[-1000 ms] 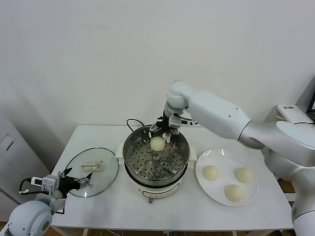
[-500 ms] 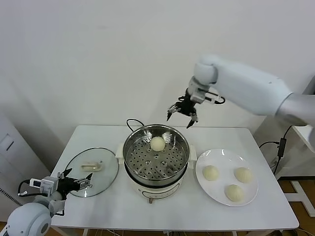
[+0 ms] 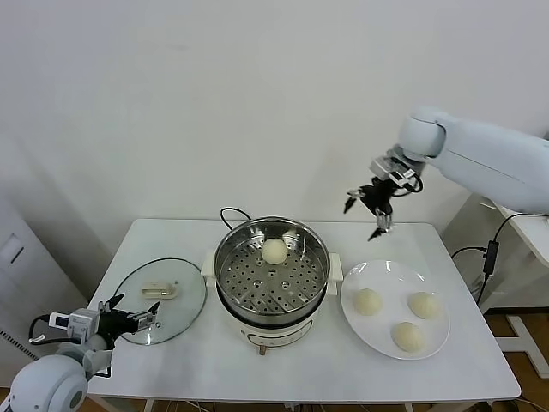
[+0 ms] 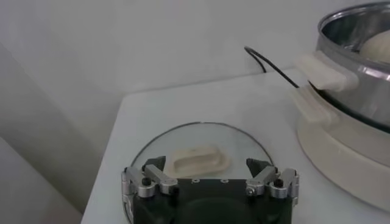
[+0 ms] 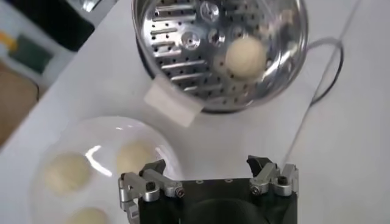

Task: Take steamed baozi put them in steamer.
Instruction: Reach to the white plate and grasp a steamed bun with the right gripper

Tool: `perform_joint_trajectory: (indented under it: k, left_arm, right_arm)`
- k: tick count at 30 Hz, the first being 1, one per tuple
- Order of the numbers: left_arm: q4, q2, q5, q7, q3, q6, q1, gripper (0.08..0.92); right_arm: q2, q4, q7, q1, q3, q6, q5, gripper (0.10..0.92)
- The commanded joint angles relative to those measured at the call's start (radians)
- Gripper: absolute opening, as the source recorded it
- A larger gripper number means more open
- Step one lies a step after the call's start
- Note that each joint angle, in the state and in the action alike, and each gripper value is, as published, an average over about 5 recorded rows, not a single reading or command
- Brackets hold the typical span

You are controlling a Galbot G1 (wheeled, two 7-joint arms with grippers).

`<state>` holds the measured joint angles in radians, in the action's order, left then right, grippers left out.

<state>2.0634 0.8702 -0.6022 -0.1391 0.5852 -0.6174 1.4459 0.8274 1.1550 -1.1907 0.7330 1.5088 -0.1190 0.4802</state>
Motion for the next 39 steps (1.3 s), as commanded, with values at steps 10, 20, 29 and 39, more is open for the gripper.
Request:
perform_joint_trajectory:
  k: [10, 20, 29, 39]
  left_arm:
    - [0.002, 0.004, 0.002, 0.0, 0.007, -0.001, 0.011, 0.823]
    - [0.007, 0.002, 0.002, -0.001, 0.006, -0.003, 0.007, 0.823]
    - [0.007, 0.003, 0.005, -0.001, 0.005, -0.003, 0.008, 0.823]
    - [0.007, 0.005, 0.009, -0.001, 0.003, -0.003, 0.012, 0.823]
  right_arm:
    - [-0.118, 0.056, 0.14, -0.184, -0.014, 0.162, 0.0, 0.823]
    - [-0.107, 0.039, 0.215, -0.32, -0.098, 0.19, -0.055, 0.823]
    - [-0.102, 0.025, 0.233, -0.417, -0.148, 0.194, -0.095, 0.823]
    - [-0.072, -0.011, 0.241, -0.519, -0.207, 0.195, -0.157, 0.823]
